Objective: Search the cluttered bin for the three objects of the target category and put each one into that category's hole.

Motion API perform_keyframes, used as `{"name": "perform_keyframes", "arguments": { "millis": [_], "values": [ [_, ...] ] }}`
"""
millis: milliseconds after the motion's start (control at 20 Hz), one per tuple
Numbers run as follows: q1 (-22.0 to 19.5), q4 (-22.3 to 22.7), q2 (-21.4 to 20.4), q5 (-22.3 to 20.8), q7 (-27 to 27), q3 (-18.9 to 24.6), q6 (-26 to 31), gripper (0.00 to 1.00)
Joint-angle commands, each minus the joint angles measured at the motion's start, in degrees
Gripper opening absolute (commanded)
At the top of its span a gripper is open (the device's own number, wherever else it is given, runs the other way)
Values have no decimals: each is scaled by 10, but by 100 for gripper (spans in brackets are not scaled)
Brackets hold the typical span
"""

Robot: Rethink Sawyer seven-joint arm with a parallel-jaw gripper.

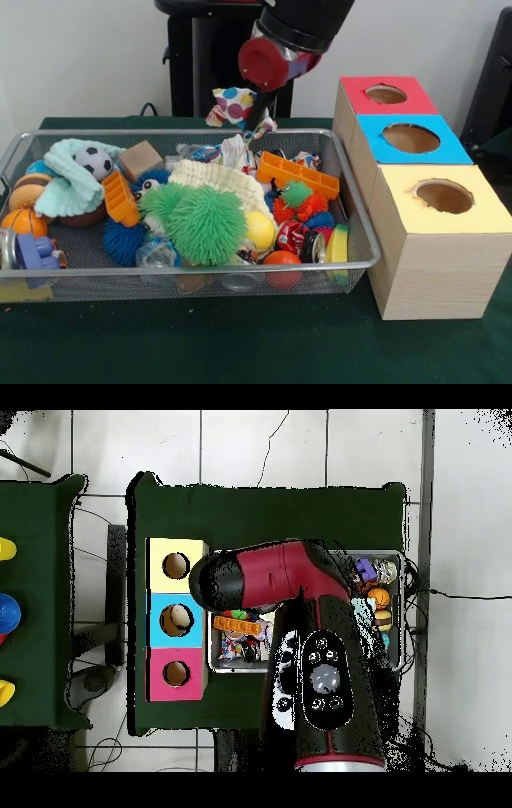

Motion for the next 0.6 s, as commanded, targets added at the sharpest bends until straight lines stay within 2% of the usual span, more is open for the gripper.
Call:
{"name": "perform_keyframes", "arguments": {
  "millis": [50,600],
  "values": [
    [5,80,-6,27,179,-19,-54,0],
    [-34,123,-7,84,151,-1,-139,0]
  ]
}}
